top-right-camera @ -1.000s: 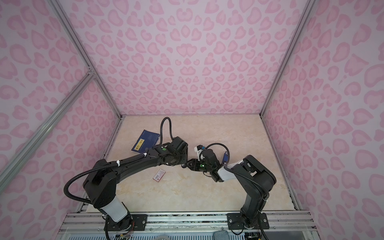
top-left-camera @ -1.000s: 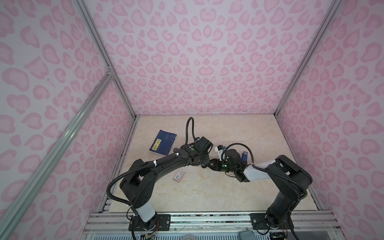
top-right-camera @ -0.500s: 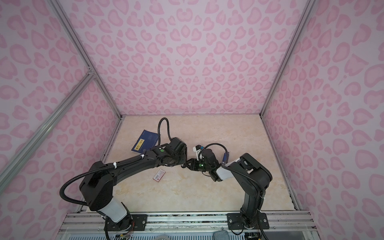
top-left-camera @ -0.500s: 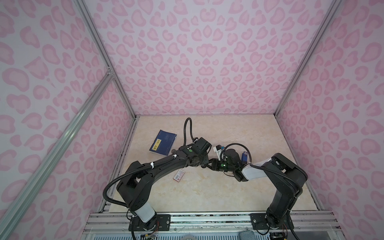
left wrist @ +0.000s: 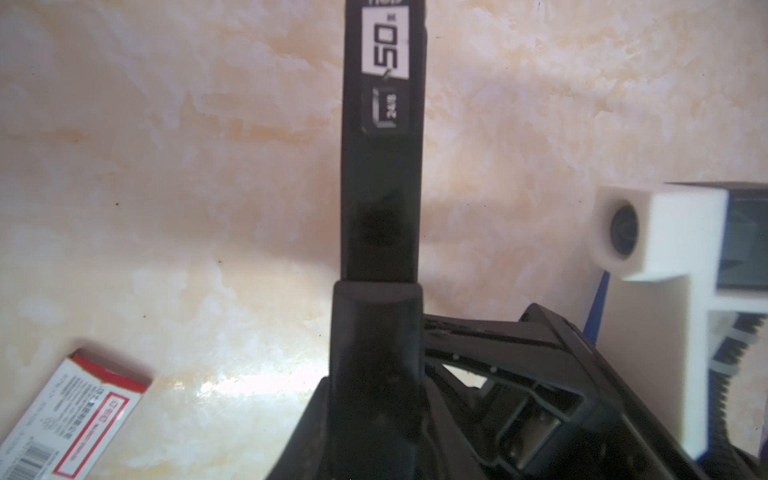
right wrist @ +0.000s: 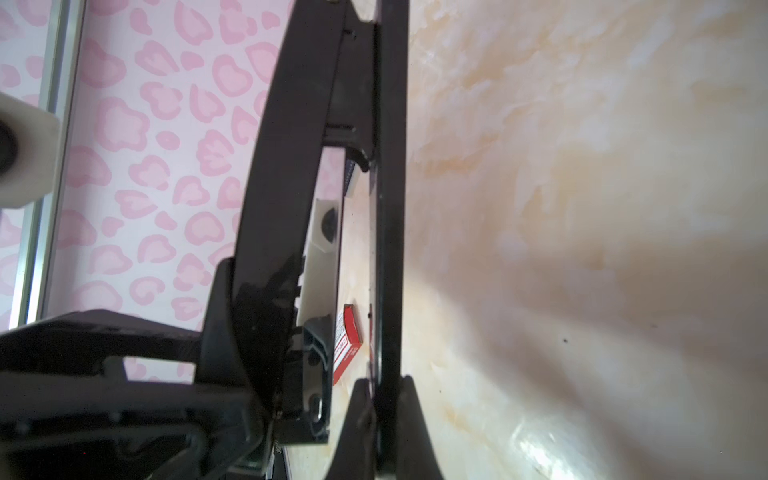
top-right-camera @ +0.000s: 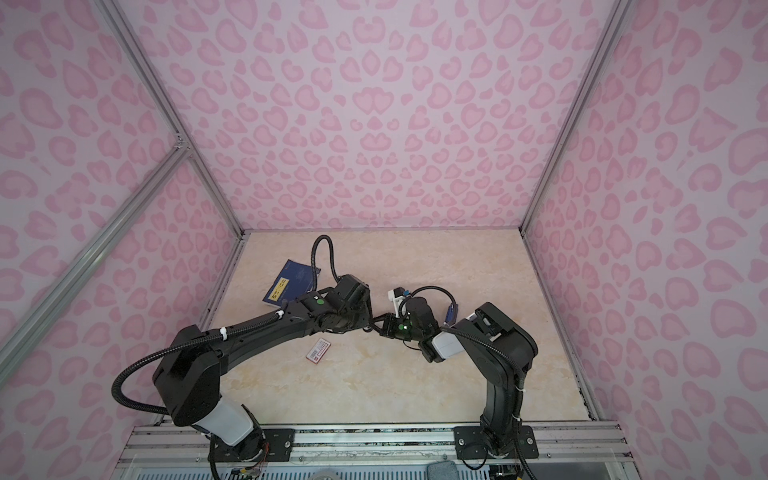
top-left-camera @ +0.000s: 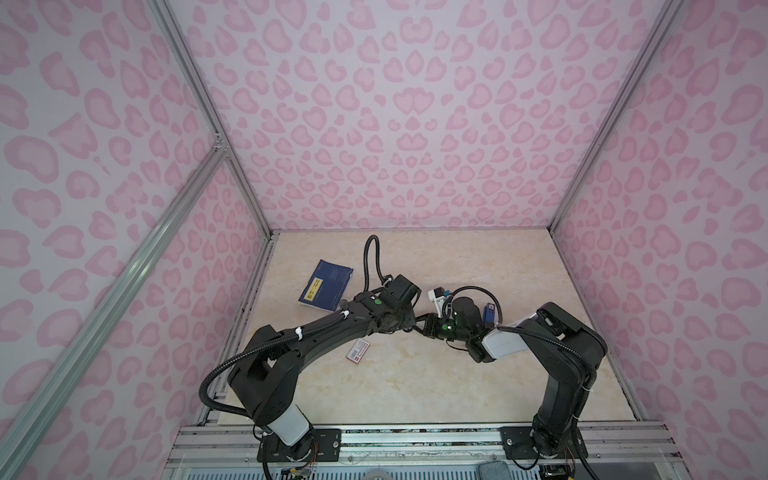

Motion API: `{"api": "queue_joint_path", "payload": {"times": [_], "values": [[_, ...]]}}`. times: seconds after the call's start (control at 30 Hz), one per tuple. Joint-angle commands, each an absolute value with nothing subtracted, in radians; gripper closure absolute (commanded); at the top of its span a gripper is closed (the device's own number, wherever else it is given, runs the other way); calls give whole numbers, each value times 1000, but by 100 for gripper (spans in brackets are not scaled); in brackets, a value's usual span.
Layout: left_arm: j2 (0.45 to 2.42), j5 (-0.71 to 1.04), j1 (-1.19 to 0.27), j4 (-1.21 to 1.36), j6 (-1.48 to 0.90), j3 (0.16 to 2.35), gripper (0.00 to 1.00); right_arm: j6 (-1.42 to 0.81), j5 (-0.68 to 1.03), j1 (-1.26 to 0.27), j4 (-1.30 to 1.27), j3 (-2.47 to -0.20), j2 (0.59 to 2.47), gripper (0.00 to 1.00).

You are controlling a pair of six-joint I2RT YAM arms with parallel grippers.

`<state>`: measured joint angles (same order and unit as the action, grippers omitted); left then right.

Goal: Load the staples into the stapler

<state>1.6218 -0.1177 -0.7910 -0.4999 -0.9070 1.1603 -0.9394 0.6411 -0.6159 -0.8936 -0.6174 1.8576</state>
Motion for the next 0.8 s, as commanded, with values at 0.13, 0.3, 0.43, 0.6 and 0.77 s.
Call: {"api": "queue_joint_path", "payload": {"times": [0.13, 0.3, 0.43, 0.6, 0.77], "values": [[1594, -118, -769, -446, -890, 1190, 96, -916, 676, -614, -893, -601, 1883, 100], [1589, -109, -750, -468, -873, 1212, 96, -903, 683, -612, -878, -597, 1884, 100], [1581, -93, -730, -474, -861, 1226, 96, -892, 684, -612, -867, -587, 1887, 100], [1574, -63, -705, -483, -850, 1252, 96, -879, 689, -612, -853, -585, 1891, 100], [1573, -23, -668, -497, -834, 1276, 96, -870, 690, -612, -851, -574, 1894, 100]]}}
